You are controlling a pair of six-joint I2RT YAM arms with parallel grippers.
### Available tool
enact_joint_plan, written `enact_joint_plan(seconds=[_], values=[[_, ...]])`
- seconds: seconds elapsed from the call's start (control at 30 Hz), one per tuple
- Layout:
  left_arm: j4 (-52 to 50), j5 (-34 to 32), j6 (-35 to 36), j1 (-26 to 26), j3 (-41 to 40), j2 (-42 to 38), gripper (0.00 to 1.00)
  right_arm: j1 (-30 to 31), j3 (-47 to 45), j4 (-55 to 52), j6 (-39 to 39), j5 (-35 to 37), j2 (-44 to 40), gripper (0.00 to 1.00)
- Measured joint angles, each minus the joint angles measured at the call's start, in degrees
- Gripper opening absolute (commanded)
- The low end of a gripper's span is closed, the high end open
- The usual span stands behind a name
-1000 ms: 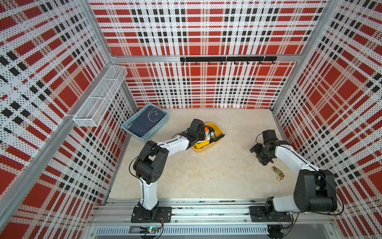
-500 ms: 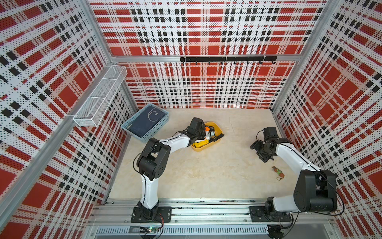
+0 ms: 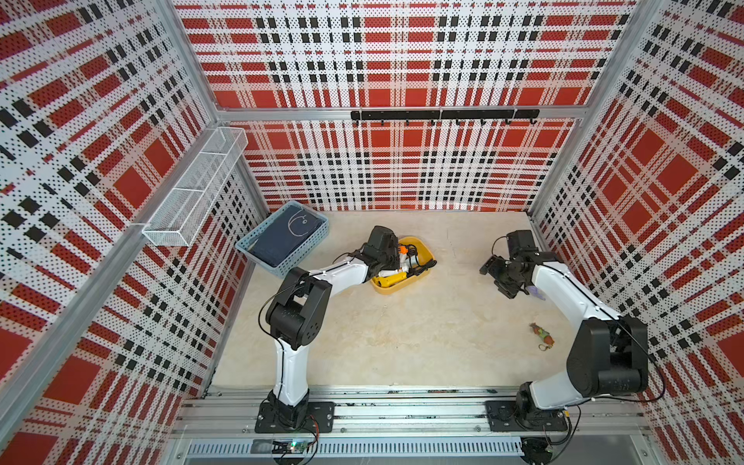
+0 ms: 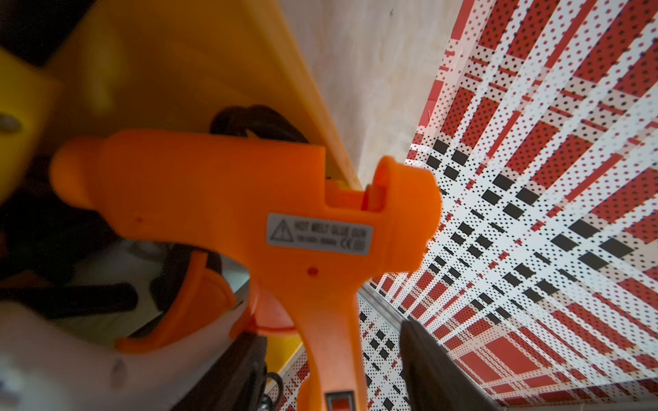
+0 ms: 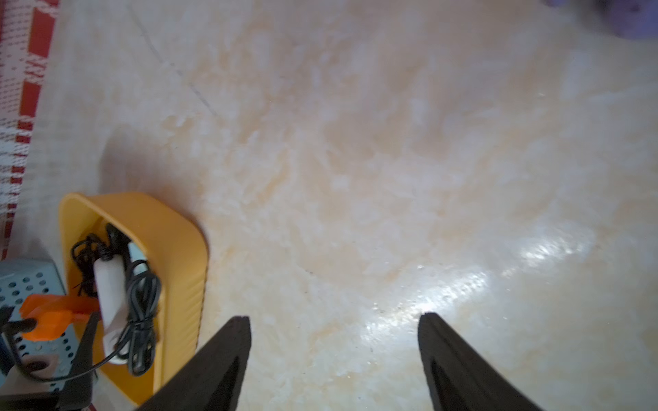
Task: Put the hot melt glue gun into the storage box
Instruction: Place the hot melt adhesive gun in the storage box.
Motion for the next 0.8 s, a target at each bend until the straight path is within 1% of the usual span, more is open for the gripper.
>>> enact_joint_plan(seconds=[0.17, 0.3, 0.4, 0.53, 0.57, 0.6, 0.67, 0.73, 0.8], values=[[-0.55, 0.83, 0.76, 0.76, -0.07, -1.4, 0.68, 7.65, 10.23, 1.07, -3.06, -2.73, 5.68, 0.77], [0.04, 1.62, 1.09, 1.81, -0.48, -2.84, 0.68, 13.75, 20.87, 1.77, -6.67, -4.48, 12.28, 0.79], [1.88, 2.89, 1.01, 2.25, -1.68, -2.99, 0.69, 17.11, 28.24, 1.95, -9.84, -6.03, 17.16, 0.81], [3.89, 4.35, 0.74, 2.45, -3.58, -2.99, 0.71, 19.56, 36.59, 1.66, -12.22, -8.2, 23.47, 0.84], [4.92, 4.61, 0.61, 2.45, -4.24, -3.04, 0.87, 19.69, 38.56, 1.33, -12.72, -8.61, 25.07, 0.84], [6.08, 4.85, 0.39, 2.58, -5.05, -3.28, 0.99, 19.74, 40.83, 0.9, -13.27, -8.98, 26.88, 0.84], [7.43, 5.2, -0.11, 2.84, -6.82, -4.28, 0.99, 19.71, 44.48, -0.22, -13.94, -9.25, 29.88, 0.83], [7.91, 5.42, -0.26, 3.3, -9.01, -6.67, 0.99, 19.71, 46.88, -1.18, -14.19, -9.57, 32.06, 0.79], [7.82, 5.38, -0.22, 4.5, -11.56, -11.02, 1.0, 19.8, 48.3, -2.27, -14.05, -9.79, 33.64, 0.74]])
